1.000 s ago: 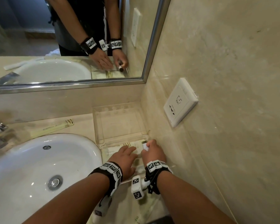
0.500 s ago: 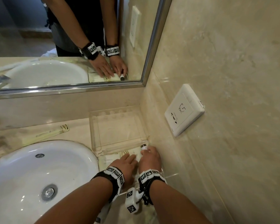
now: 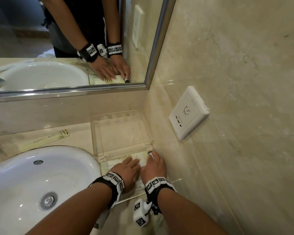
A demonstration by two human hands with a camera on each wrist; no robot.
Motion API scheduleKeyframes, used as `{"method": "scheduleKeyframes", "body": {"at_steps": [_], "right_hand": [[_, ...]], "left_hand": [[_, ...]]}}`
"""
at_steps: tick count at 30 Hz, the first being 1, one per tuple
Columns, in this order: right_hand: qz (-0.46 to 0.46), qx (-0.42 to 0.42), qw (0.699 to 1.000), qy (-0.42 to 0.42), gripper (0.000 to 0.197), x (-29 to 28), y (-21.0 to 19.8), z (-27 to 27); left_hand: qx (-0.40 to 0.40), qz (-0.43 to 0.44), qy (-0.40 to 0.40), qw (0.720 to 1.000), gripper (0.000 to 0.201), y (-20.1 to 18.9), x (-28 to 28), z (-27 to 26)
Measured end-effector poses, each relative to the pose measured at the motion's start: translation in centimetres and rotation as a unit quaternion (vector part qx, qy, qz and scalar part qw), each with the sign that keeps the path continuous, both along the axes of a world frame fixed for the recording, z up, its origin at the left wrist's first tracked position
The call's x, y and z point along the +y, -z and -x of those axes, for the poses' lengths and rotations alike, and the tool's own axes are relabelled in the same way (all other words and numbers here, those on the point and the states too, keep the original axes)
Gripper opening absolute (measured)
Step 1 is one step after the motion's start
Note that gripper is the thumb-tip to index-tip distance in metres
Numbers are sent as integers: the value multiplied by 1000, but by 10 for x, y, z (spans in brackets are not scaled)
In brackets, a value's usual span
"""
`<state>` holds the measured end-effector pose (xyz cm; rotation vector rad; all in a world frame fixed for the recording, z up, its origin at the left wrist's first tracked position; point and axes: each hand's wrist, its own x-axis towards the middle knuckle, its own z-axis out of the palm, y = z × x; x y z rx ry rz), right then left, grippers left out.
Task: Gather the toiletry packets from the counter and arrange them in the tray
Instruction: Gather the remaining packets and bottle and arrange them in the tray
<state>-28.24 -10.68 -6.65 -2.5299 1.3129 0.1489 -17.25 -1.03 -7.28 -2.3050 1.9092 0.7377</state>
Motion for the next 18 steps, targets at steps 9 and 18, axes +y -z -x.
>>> {"method": "scheduleKeyframes", "body": {"at_steps": [9,18], "right_hand": [[0,2,1000,-22,51,17,-13,22],[-52,9,999,-10,54,73,-31,40]], "left_hand": [[7,38,-92,995,64,-24,41,-11],[-5,55,-139,989,65,-53,109,-15]]}}
